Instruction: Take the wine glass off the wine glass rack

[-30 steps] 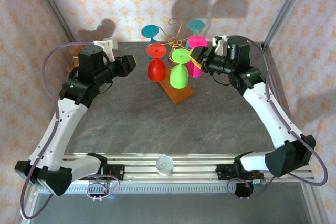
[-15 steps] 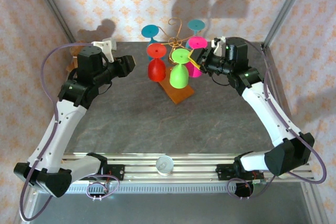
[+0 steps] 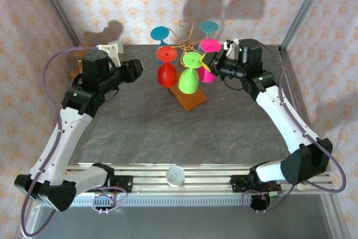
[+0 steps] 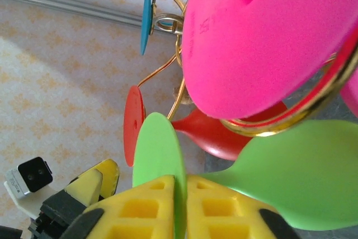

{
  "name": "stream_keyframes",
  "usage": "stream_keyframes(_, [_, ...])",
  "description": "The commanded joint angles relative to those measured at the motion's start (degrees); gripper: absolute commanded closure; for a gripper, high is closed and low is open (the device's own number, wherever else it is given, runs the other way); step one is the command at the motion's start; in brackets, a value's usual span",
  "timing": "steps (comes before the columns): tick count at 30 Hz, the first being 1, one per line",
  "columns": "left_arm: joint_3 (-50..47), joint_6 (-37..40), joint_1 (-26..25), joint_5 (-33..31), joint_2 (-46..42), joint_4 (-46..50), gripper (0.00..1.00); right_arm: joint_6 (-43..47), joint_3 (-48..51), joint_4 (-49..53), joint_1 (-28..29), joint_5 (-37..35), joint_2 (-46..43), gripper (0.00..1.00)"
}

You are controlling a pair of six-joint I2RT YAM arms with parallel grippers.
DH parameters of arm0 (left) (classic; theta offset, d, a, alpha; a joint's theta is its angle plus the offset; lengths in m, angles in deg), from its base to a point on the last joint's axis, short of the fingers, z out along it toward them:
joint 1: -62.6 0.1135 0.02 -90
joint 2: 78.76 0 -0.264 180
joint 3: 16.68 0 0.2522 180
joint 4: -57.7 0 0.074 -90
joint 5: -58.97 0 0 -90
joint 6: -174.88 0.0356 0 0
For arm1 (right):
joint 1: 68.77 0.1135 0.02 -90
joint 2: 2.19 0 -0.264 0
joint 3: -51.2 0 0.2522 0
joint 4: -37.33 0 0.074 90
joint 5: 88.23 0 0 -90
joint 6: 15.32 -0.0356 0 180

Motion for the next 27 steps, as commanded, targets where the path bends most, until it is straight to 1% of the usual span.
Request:
stream_keyframes(1, [-0.67,-0.60,-0.38,-1.42,-1.82,-2.00,0.55,-0.12,-0.23,-1.34,0.32,0.85,-0.29,0.92])
stream_keyframes(7, [-0.59,-0.54,-0.31,-1.48,-1.99,-1.92,0.55,-1.50,-1.06,-0.67,0.37,1.14,-0.56,1.00])
stream_keyframes(16, [-0.07,-0.94,-0.38,-0.96,-1.96,-1.96,0.55,-6.61,-1.34,-4.19,0.32,3.18,-1.20,1.00])
stream_keyframes(27, [-0.05,-0.83,-0.36,-1.36,-2.60,-1.13,0.55,-7.90,-1.98,-3.73,0.33,3.55,-2.52,1.00])
